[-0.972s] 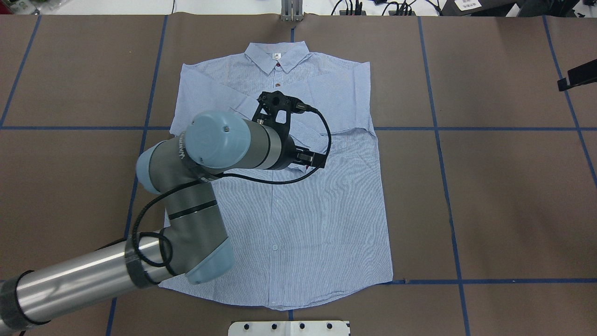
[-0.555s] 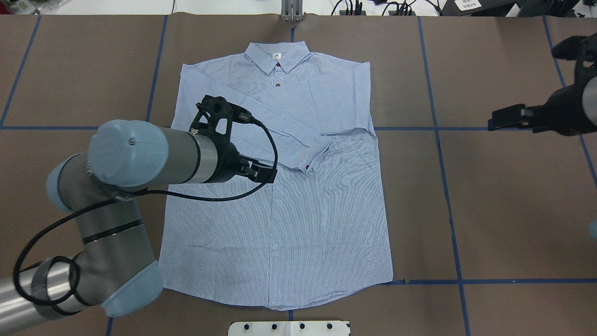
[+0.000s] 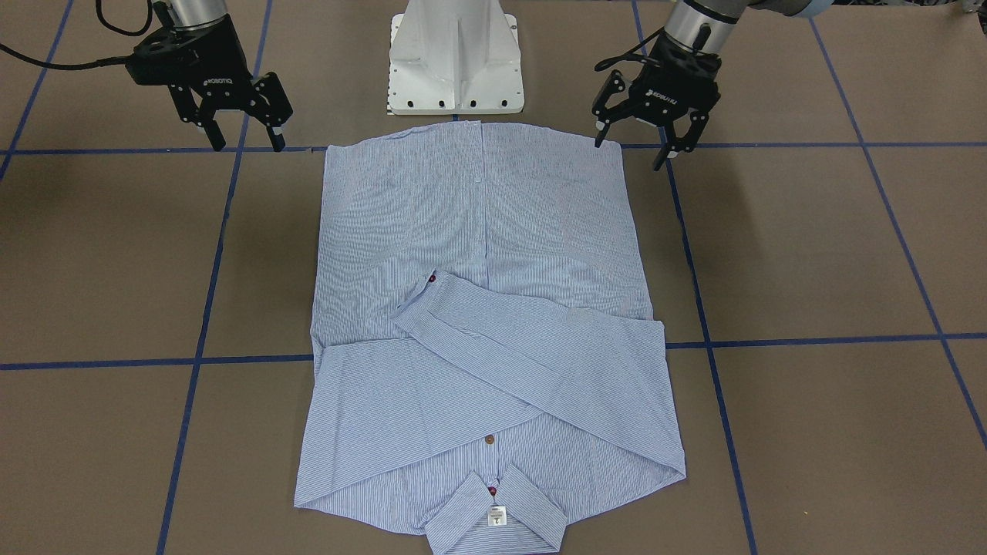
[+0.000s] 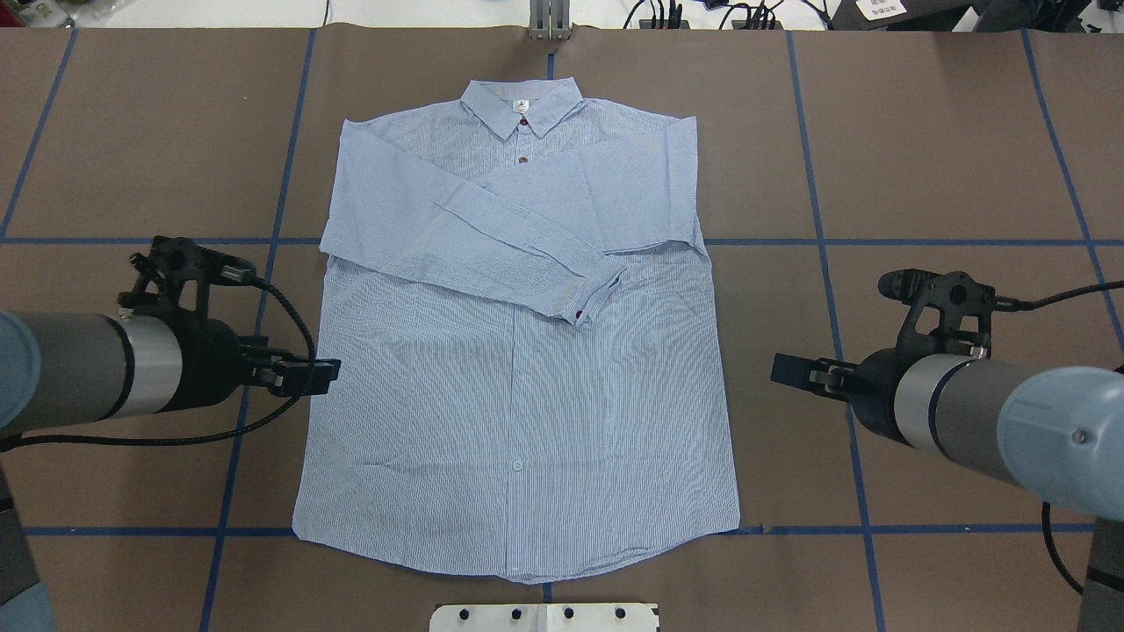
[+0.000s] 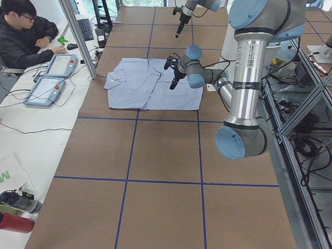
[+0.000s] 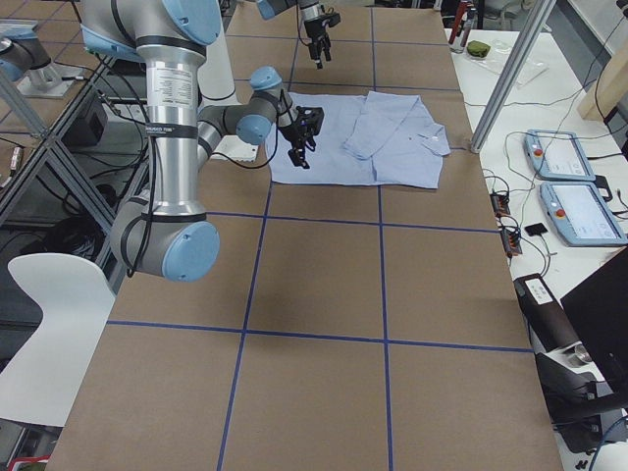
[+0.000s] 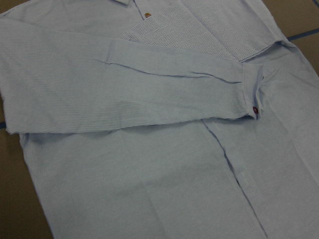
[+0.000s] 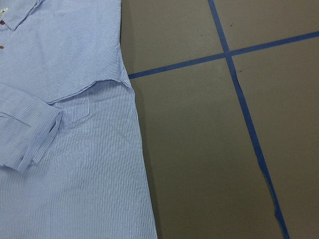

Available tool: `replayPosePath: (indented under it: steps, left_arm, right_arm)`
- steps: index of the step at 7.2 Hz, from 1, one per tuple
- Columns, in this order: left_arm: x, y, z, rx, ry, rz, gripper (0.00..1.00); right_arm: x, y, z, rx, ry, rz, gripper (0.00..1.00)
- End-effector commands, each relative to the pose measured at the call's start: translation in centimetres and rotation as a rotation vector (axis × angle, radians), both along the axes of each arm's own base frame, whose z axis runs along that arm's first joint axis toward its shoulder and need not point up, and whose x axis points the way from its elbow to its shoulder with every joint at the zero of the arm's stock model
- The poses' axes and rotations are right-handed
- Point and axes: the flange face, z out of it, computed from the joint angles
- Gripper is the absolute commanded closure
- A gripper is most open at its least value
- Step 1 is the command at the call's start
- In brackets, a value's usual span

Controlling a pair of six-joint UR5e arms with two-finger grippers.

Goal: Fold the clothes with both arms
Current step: 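Release the sleeve with the left gripper while both grippers move to the hem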

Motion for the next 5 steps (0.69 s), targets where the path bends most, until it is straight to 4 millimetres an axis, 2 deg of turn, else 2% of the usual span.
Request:
replayPosePath:
  steps: [1, 2, 3, 4, 5]
  left_arm:
    - [-0.3, 5.2, 5.1, -0.153, 0.073, -0.104, 0.00]
    - [2.1, 7.8, 6.2, -0.215, 0.080, -0.131, 0.00]
    - [5.1, 10.5, 8.6, -0.317, 0.064, -0.125, 0.00]
    - [7.1, 12.5, 9.9, -0.344, 0.053, -0.142, 0.00]
    - [8.7, 13.3, 10.3, -0.334, 0.046, -0.141, 0.00]
  right_arm:
    - [-1.2, 1.8, 0.1, 0.012, 0.004, 0.010, 0.00]
    - [-1.2, 1.8, 0.2, 0.012, 0.007, 0.012, 0.00]
    - [-1.2, 1.8, 0.3, 0.013, 0.009, 0.013, 0.00]
    - [-1.3, 1.8, 0.3, 0.013, 0.010, 0.014, 0.00]
    - [-1.3, 1.8, 0.3, 0.013, 0.010, 0.014, 0.00]
